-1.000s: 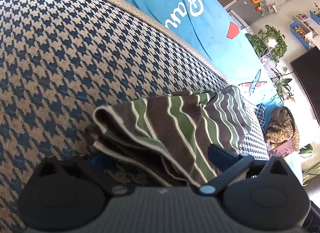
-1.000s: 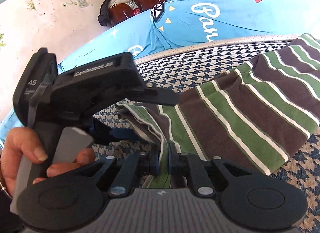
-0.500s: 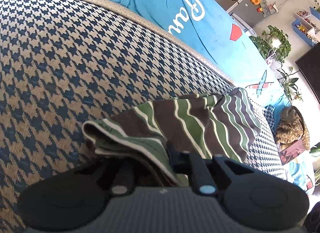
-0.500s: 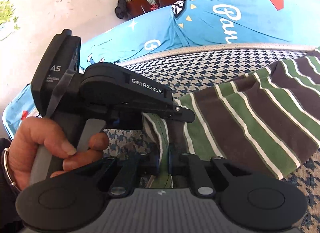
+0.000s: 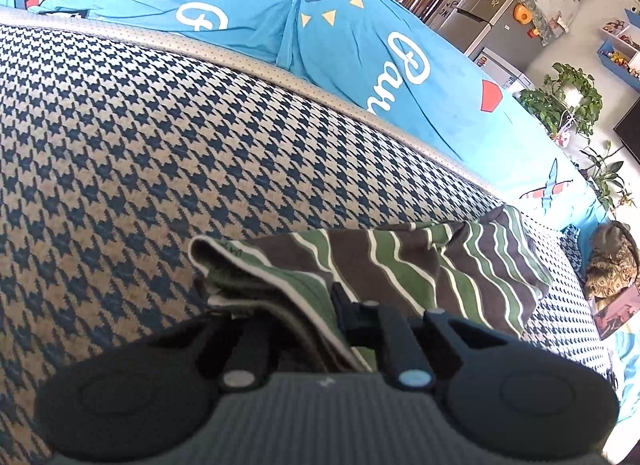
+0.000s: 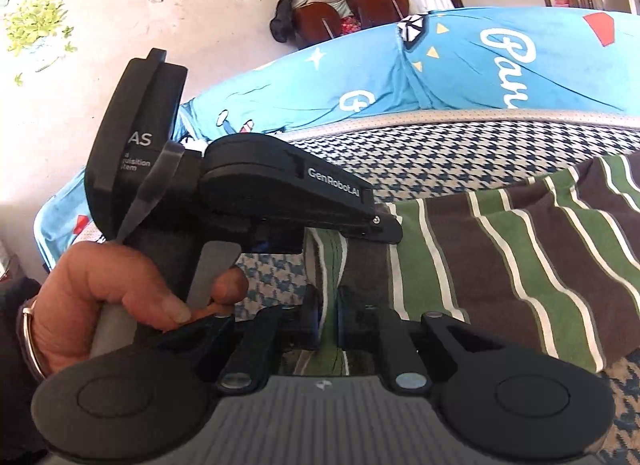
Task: Fold clothes
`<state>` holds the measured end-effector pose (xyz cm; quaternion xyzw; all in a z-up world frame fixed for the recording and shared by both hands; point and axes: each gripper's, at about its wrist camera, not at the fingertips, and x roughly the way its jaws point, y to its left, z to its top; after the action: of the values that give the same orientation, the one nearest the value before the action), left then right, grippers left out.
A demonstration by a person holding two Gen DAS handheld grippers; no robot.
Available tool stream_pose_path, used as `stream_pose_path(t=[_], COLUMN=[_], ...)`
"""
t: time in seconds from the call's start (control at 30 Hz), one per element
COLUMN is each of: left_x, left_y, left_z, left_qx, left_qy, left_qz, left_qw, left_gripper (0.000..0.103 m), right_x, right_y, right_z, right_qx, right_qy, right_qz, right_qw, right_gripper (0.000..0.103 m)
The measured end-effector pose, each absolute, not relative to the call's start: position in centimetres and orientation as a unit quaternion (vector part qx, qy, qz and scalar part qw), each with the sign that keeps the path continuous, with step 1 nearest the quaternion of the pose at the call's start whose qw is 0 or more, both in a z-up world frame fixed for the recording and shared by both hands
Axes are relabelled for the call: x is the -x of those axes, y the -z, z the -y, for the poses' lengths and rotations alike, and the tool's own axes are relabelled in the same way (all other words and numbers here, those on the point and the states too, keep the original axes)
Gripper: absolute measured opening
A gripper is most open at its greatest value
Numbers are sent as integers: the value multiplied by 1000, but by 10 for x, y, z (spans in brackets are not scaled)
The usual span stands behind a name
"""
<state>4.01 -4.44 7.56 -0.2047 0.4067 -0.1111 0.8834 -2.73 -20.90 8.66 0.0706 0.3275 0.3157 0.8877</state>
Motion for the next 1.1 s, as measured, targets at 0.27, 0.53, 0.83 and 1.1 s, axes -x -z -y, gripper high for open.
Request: stream_pose_path(t=[0.27,0.53,0.83,1.1], left_x=[-22,-12,-16,-10], left_y=[-81,-84,-71,-68], left_z=[11,-23,-39,-52], left_qx=[183,189,182,195], left_qy=[76,39,-13,-92], left_qz=[-395,-390,-414,-406], left_qw=[897,901,892,888], left_gripper=[9,9,15,34], right_x=[28,23,17,19], right_y=[-91,-89,-81,-85], right_z=[180,151,132,148], right_qx=[-86,-102,-95,-93], right_qy=[-363,-400,-407,-392], right_qz=[-329,-328,-339,-352], right_qw=[868,849,843,845], right_gripper=[11,11,15,48])
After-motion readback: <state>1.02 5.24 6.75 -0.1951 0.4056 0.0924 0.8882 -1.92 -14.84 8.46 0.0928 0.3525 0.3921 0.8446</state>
